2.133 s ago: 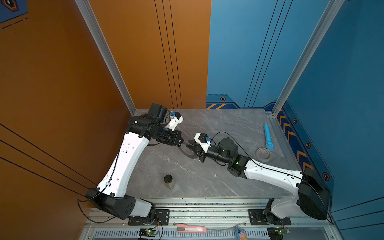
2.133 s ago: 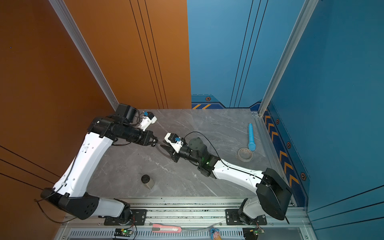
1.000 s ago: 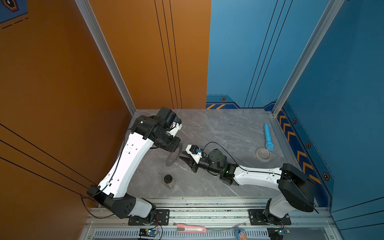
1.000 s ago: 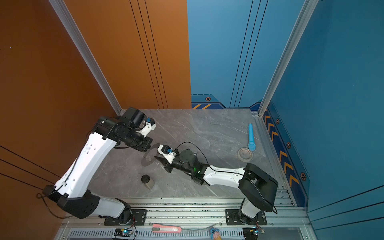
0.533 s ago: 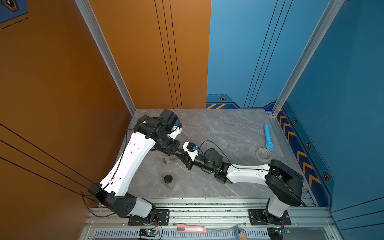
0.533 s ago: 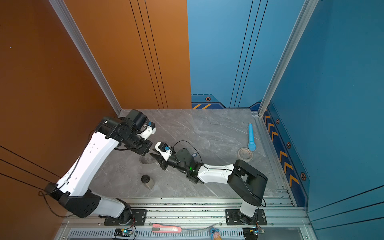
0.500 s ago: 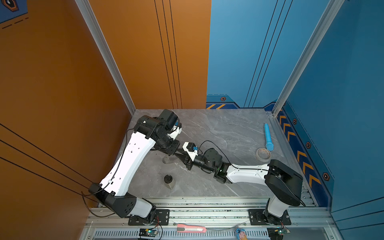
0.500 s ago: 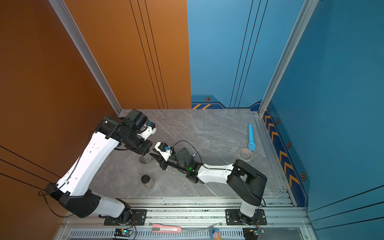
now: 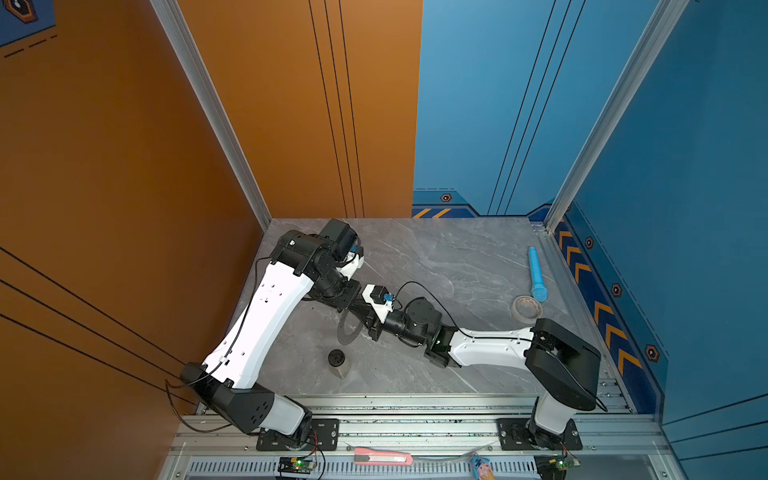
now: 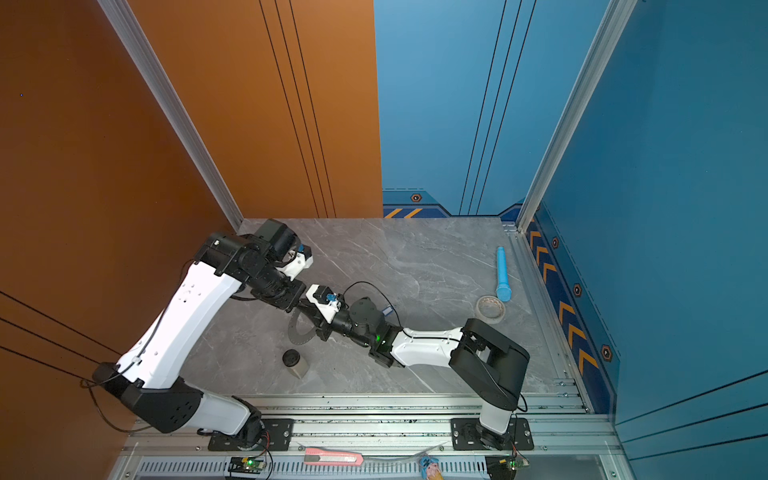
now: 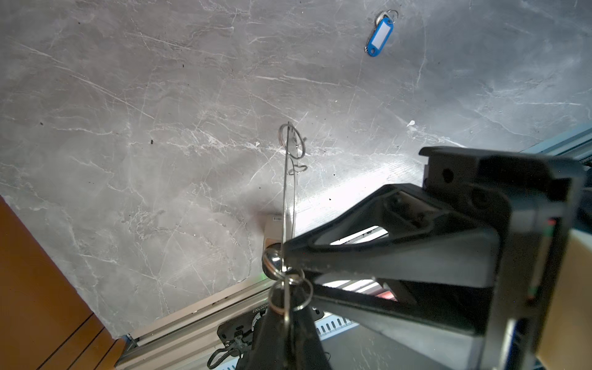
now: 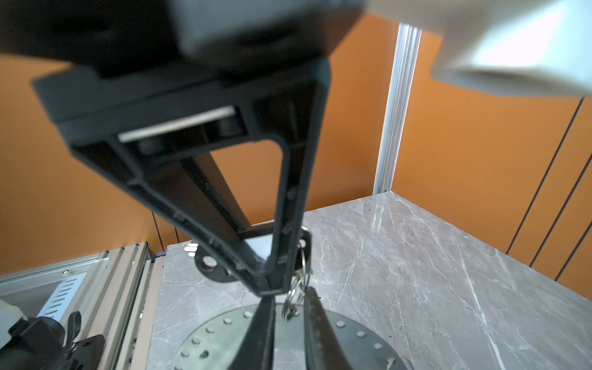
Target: Remove the keys from the keyring
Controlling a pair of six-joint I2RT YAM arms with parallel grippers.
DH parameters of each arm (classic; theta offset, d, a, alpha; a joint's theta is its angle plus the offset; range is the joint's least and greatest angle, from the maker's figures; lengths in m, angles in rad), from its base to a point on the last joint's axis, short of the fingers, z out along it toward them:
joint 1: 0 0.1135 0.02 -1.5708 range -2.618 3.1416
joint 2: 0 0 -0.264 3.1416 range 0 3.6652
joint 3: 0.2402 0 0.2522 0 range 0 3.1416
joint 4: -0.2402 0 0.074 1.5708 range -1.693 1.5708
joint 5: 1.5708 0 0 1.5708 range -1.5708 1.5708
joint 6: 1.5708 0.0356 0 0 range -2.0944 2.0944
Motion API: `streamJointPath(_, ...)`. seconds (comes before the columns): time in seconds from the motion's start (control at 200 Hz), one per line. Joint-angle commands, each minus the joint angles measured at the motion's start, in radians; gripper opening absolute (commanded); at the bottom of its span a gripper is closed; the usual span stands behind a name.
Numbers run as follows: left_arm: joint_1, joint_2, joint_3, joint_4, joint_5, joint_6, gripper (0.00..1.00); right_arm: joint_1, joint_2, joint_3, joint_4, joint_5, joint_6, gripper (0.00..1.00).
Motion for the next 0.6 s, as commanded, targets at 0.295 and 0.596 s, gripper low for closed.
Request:
streamJointPath(0.295,0.018,-0.023,0.001,-0.021,-0.031,0.014,0.00,0.003,-0.019,0.030,-0.025,0.023,-0.022,0.00)
streamJointPath(0.596,0.066,-0.007,0.008,-0.016,-0.097,0.048,0.00,0.008,-0.112,-0.001,-0.157,0.055,-0.147,0.00)
